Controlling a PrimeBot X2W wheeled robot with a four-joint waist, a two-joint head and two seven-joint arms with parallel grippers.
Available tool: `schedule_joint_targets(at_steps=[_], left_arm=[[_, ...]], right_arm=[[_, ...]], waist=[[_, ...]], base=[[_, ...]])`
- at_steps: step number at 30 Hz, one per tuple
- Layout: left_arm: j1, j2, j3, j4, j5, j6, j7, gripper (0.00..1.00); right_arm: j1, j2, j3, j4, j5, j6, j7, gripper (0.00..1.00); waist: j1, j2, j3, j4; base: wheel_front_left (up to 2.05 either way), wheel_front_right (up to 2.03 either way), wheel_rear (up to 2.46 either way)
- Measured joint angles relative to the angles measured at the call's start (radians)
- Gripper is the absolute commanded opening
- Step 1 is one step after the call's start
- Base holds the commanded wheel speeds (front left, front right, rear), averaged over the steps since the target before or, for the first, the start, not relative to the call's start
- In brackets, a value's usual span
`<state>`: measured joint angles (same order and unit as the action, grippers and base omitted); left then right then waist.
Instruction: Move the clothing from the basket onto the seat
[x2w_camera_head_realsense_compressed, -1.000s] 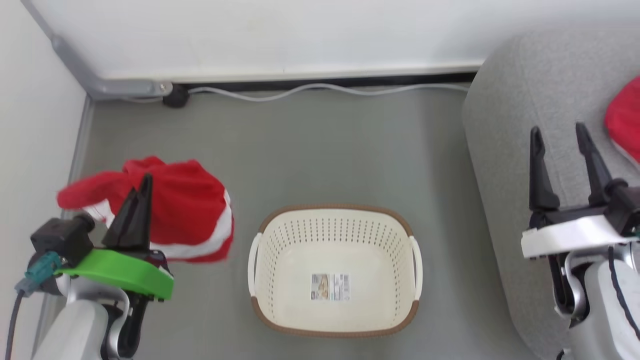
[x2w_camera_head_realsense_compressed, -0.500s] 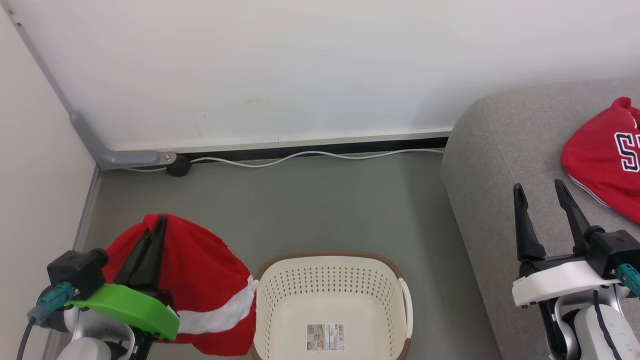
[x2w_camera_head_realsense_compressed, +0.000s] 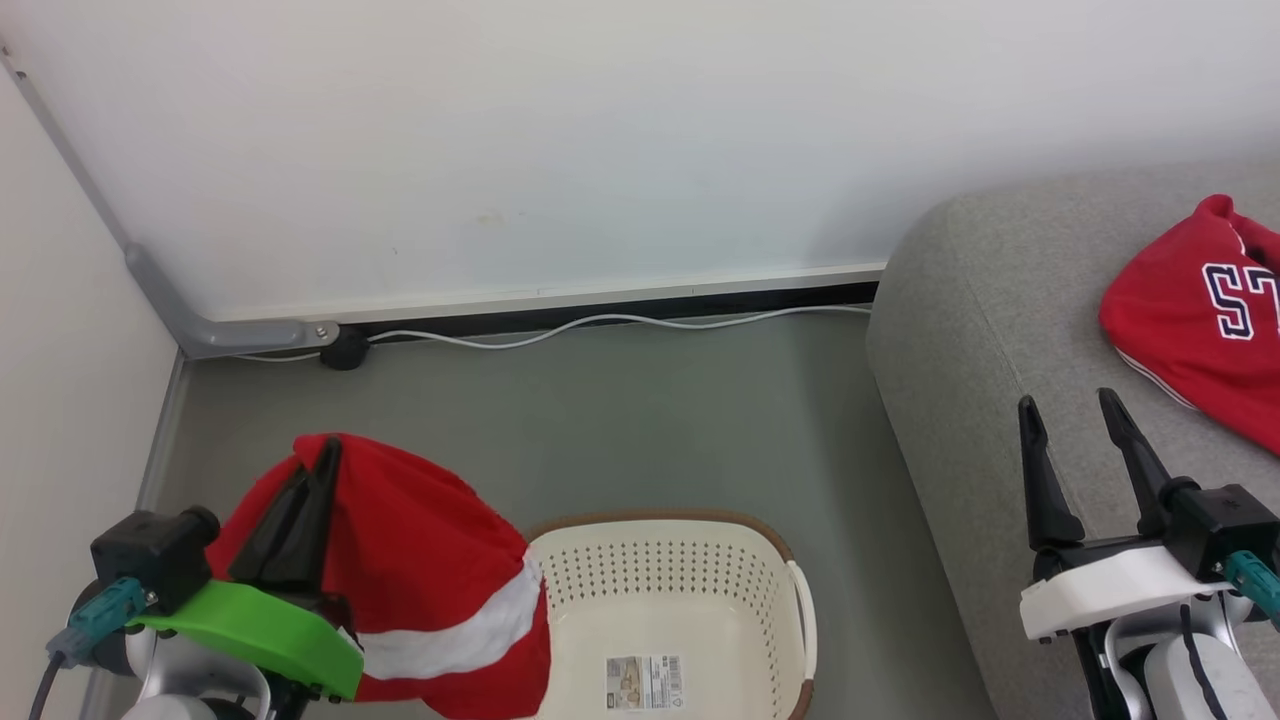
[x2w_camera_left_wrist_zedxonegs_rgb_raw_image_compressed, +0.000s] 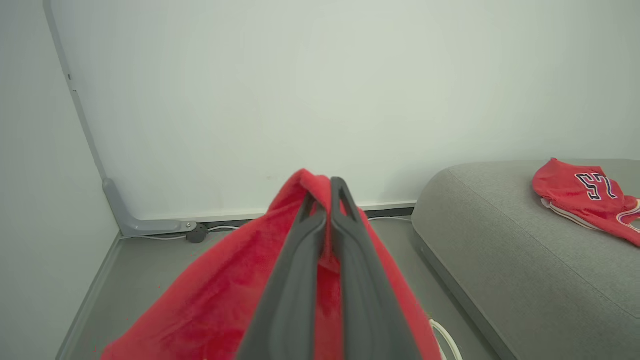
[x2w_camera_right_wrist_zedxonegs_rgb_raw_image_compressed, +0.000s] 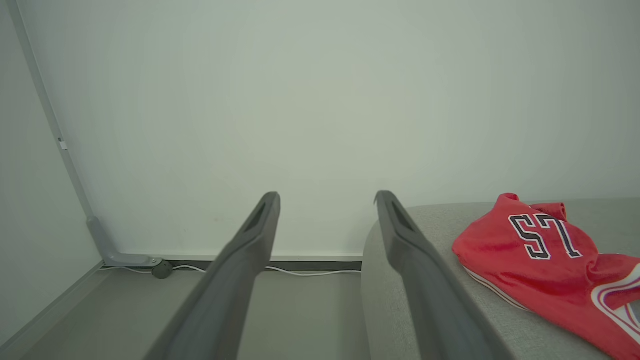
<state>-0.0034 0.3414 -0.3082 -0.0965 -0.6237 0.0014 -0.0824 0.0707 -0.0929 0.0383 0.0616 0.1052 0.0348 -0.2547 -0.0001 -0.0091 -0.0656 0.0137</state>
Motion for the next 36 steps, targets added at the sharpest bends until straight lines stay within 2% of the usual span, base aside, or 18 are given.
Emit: schedule_joint_targets(at_steps=[17,19,25,36], left_arm=[[0.013,0.013,-0.009,-0.109,0.0,0.021,0.046,0.0],[0.013,0.015,-0.019,-0.125,0.0,0.021,0.048,0.0],[-0.009,0.023,-0.08,-0.168,0.01,-0.002,0.087,0.0],[-0.12,-0.038,-0.229,-0.198,0.024,-0.065,0.142,0.0]], right_arm=[[0.013,0.003,0.021,0.062,0.0,0.01,0.0,1.0],[0.006,0.003,0.039,0.054,-0.005,0.021,0.0,1.0],[-0.075,0.006,0.221,0.041,-0.067,0.078,0.0,1.0],[-0.157,0.03,0.512,0.043,-0.088,0.09,0.0,1.0]], waist=[[0.0,0.0,0.025,-0.015],[0.0,0.0,0.032,-0.015],[0.0,0.0,0.048,-0.013],[0.0,0.0,0.061,0.02]], base=[[0.0,0.0,0.0],[0.0,0.0,0.0],[0.0,0.0,0.0],[0.0,0.0,0.0]])
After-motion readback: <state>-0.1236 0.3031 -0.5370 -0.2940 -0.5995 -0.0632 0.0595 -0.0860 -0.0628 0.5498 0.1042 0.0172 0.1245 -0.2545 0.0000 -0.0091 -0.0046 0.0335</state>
